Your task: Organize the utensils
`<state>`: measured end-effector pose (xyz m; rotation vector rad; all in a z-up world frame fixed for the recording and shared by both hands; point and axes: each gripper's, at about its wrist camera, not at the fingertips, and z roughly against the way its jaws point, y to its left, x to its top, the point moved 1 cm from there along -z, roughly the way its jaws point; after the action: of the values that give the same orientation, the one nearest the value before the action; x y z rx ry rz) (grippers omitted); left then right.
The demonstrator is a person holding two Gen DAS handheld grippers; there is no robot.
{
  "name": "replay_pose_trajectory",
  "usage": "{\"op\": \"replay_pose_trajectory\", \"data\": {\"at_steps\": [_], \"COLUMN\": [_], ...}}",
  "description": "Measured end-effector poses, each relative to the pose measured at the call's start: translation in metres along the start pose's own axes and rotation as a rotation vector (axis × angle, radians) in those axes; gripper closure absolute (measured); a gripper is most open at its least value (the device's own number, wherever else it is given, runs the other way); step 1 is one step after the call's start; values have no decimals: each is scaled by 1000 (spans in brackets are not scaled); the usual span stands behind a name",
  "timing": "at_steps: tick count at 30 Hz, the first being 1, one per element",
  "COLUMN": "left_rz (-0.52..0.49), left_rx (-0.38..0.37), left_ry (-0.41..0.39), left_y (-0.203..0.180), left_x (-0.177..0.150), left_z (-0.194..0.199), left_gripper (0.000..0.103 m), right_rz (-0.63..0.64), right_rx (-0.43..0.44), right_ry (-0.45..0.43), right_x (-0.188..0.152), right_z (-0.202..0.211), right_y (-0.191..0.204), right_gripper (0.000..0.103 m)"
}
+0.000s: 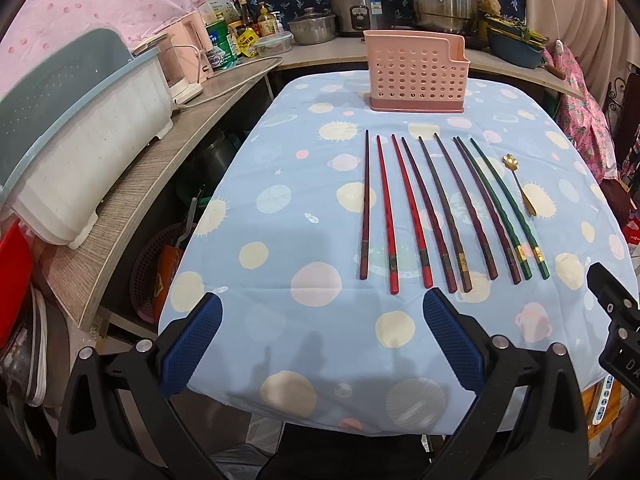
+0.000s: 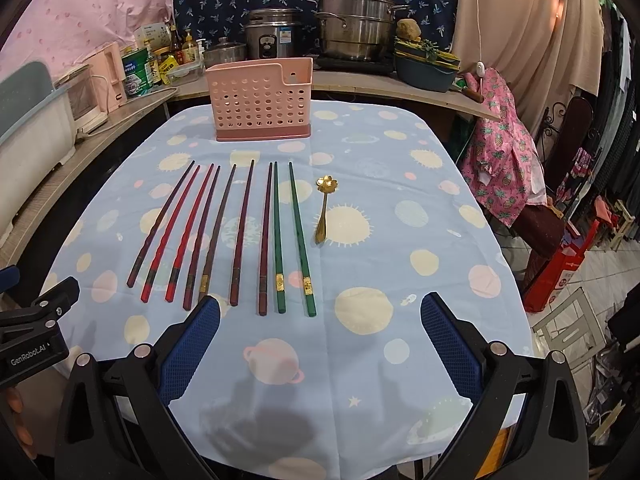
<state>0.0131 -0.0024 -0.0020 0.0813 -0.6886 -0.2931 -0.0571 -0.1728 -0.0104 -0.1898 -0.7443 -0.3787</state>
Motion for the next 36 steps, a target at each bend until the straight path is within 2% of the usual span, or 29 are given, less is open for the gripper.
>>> {"op": "replay_pose_trajectory", "data": {"at_steps": [36], "left_rz": [-14], "left_rx": [-18], "left_ry": [14], "left_y": [-5], "left_x": [5], "left_z": [-3], "left_gripper": [7], "right_rz": [-19], "right_rx": [-1], "right_ry": [8], "right_x": [0], "right_z": [-4], "right_y": [-6], "right_gripper": [7]}}
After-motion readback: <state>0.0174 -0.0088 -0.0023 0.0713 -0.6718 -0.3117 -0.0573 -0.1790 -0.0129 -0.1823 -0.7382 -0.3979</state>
